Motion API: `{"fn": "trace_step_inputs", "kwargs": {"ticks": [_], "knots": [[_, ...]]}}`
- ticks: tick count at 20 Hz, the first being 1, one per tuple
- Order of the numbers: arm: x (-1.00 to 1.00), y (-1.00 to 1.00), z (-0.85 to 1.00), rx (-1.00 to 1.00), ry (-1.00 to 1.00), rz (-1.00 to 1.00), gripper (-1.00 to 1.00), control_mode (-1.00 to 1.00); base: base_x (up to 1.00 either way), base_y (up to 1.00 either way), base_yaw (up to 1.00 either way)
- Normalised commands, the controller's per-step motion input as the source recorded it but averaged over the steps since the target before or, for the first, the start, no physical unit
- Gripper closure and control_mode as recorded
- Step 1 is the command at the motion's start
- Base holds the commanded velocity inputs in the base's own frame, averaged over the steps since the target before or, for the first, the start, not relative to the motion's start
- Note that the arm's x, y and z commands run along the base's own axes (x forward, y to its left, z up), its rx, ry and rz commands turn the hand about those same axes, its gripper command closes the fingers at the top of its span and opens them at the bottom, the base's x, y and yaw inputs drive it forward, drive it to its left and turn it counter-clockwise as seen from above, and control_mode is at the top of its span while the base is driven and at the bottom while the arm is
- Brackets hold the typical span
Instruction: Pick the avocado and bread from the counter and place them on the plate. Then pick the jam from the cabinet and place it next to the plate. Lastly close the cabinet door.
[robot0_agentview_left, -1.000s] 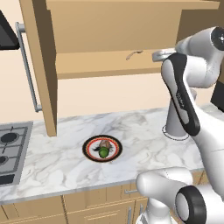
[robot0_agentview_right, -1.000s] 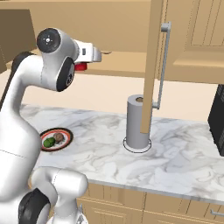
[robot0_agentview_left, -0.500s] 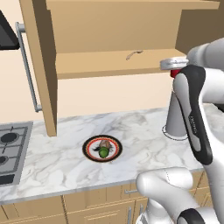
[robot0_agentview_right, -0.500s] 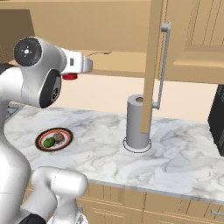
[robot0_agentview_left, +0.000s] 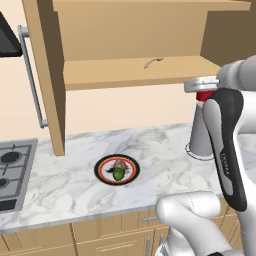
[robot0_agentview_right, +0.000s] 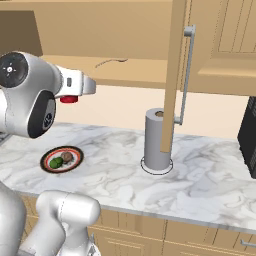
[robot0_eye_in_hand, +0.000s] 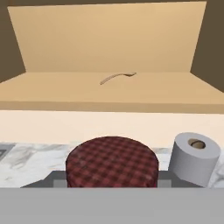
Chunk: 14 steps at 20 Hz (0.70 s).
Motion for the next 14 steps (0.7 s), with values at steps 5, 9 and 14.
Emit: {"fn": "trace_step_inputs", "kwargs": {"ticks": [5, 9, 14], "knots": [[-0.26, 0.03, -0.27, 0.00, 0.06, 0.02, 1.00, -1.00, 0.00, 0.00, 0.00], [-0.10, 0.03, -0.46, 0.00, 0.02, 0.05, 1.00, -1.00, 0.00, 0.00, 0.00], [0.00, 0.03, -0.51, 0.00, 0.00, 0.06, 1.00, -1.00, 0.00, 0.00, 0.00]]}}
